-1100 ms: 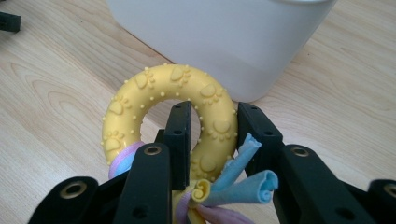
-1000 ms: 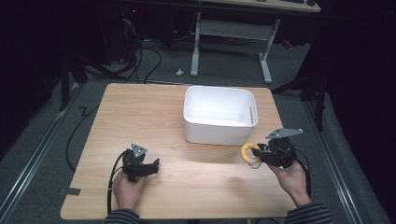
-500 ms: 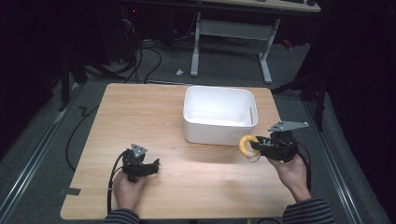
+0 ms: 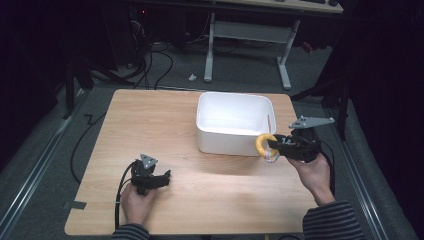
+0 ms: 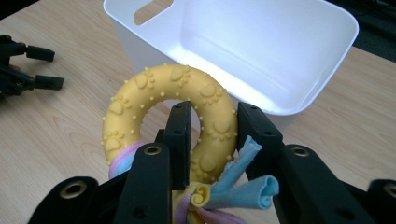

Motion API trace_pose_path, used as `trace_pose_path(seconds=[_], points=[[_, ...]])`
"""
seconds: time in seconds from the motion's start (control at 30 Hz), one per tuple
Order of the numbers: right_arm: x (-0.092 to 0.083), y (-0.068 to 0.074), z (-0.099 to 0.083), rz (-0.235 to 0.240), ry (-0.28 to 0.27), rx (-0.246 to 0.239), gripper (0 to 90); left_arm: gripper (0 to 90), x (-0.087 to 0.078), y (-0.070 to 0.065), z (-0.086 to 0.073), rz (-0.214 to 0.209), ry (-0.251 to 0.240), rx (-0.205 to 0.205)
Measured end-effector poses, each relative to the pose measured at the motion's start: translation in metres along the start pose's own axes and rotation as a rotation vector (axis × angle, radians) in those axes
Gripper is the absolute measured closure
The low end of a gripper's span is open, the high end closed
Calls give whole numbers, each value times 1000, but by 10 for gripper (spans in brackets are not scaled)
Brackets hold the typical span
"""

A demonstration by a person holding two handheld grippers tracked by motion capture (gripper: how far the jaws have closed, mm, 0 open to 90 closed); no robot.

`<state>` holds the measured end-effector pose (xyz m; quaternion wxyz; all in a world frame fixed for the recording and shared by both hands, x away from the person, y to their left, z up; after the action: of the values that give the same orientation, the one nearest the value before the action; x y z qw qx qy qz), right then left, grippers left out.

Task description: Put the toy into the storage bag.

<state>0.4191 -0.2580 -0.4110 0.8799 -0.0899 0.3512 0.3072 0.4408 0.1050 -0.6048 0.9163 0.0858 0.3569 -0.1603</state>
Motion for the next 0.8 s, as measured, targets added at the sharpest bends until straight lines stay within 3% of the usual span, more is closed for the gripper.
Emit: trace_pose_path(seconds=[0.53, 0.8], points=[[13, -4, 27, 39, 6, 7, 669, 168, 0, 0, 0, 2, 0, 0], [15, -19, 46, 23, -4, 18, 670, 168, 0, 0, 0, 3, 2, 0]])
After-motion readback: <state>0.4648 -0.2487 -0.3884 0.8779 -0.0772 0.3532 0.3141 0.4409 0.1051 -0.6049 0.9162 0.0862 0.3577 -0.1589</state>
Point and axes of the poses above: each handheld gripper's, and its own axes: x roughly forward along the jaws, z roughly out of its top, y roughly to its left, the point moved 10 cm from there along x, roughly forward along the jaws, and after that the axes turned 5 degrees about z, right-handed, at the moved point
